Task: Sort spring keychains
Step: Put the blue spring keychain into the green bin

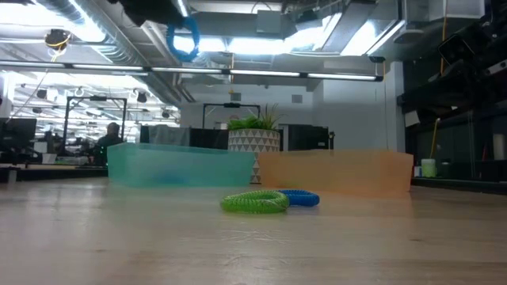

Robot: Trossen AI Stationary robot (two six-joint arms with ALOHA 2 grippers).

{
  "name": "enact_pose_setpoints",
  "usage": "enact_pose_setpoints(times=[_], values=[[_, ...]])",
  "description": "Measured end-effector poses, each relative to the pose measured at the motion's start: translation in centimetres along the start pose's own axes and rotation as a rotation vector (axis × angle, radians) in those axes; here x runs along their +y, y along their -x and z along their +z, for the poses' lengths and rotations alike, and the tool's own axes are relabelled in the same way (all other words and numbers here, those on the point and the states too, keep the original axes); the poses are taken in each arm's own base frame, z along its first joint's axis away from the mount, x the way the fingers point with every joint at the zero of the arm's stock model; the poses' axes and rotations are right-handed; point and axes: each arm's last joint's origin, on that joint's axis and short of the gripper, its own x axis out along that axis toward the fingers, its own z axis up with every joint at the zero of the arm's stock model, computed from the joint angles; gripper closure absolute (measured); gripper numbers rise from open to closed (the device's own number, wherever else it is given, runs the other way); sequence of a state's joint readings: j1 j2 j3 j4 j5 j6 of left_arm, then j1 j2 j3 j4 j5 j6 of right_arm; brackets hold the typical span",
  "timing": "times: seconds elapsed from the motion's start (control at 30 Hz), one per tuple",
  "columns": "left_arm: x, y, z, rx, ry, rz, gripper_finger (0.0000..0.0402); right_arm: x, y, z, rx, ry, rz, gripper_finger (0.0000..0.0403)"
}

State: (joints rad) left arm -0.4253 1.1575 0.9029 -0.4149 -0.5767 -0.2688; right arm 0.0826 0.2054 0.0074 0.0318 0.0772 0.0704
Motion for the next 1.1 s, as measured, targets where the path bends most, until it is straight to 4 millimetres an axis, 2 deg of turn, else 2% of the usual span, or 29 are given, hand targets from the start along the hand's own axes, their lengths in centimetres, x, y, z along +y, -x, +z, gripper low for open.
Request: enact_pose_setpoints(times=[0.3, 1.1], values=[[1.3, 0.5, 0.1, -0.048, 0.061, 0.118, 0.0377, 0.0, 0.0, 0.0, 0.000, 0.000, 0.000, 0.0395], [1.8, 0.8, 0.2, -0.096, 0.090, 0.262, 0.0377, 0.0, 0.0, 0.0, 0.000, 0.000, 0.000, 0.0395]])
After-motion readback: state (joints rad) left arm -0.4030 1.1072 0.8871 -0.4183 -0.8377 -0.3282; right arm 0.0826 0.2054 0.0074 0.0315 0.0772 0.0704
